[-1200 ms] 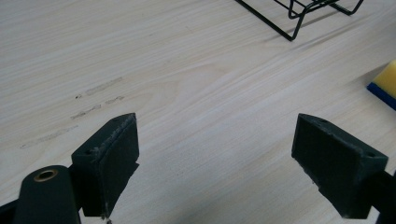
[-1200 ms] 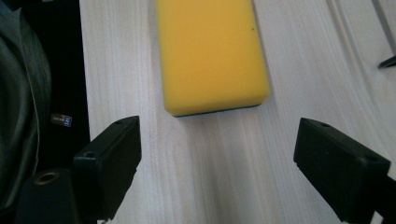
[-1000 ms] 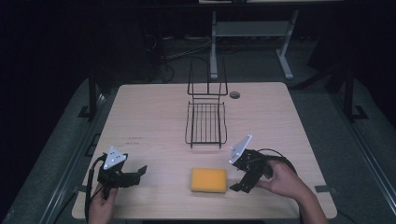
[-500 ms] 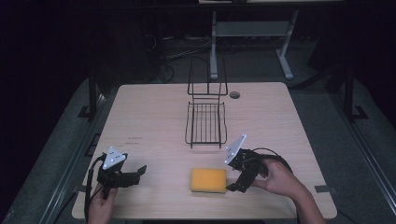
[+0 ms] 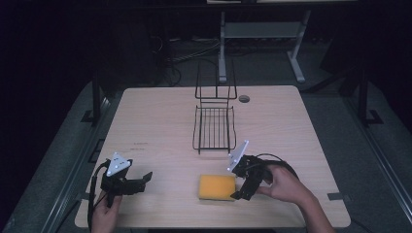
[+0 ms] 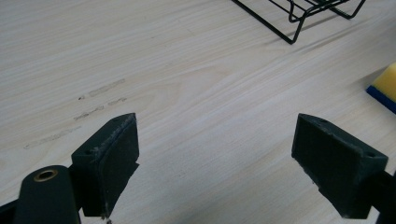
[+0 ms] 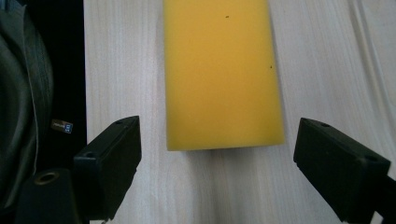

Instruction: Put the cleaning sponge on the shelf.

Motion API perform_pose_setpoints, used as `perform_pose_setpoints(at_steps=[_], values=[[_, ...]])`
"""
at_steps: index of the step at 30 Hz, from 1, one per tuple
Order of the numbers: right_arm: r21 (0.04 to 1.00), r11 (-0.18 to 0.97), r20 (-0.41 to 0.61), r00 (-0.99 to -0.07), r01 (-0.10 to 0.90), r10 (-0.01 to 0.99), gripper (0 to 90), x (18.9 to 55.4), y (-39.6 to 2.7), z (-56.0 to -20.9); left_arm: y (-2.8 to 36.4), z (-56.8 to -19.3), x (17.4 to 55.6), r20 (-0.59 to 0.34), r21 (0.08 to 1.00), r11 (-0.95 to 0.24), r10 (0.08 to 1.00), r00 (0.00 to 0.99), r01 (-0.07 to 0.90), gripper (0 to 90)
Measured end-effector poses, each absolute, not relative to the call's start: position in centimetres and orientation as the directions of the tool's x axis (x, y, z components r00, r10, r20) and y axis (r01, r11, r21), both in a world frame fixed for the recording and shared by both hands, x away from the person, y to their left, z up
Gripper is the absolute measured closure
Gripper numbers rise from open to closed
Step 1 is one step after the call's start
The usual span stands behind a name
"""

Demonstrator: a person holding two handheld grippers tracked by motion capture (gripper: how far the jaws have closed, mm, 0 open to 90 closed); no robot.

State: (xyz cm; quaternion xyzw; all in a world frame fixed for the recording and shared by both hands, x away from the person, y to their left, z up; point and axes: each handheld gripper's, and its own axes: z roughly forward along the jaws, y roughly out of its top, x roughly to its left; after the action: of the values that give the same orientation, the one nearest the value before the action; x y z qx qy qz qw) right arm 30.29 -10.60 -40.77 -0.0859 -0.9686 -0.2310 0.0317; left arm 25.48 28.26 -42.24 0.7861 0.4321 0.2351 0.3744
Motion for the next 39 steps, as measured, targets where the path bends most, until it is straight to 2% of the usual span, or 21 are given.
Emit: perform_pose_setpoints(at_steps=[39], values=[[0.424,0.895,0.084,-0.990,0.136,0.110,14.8,31.1,-6.9,-42.4,28.3,-42.2,25.5,0.042,0.792,-0.349,0.850,0.526,0.501,14.3]])
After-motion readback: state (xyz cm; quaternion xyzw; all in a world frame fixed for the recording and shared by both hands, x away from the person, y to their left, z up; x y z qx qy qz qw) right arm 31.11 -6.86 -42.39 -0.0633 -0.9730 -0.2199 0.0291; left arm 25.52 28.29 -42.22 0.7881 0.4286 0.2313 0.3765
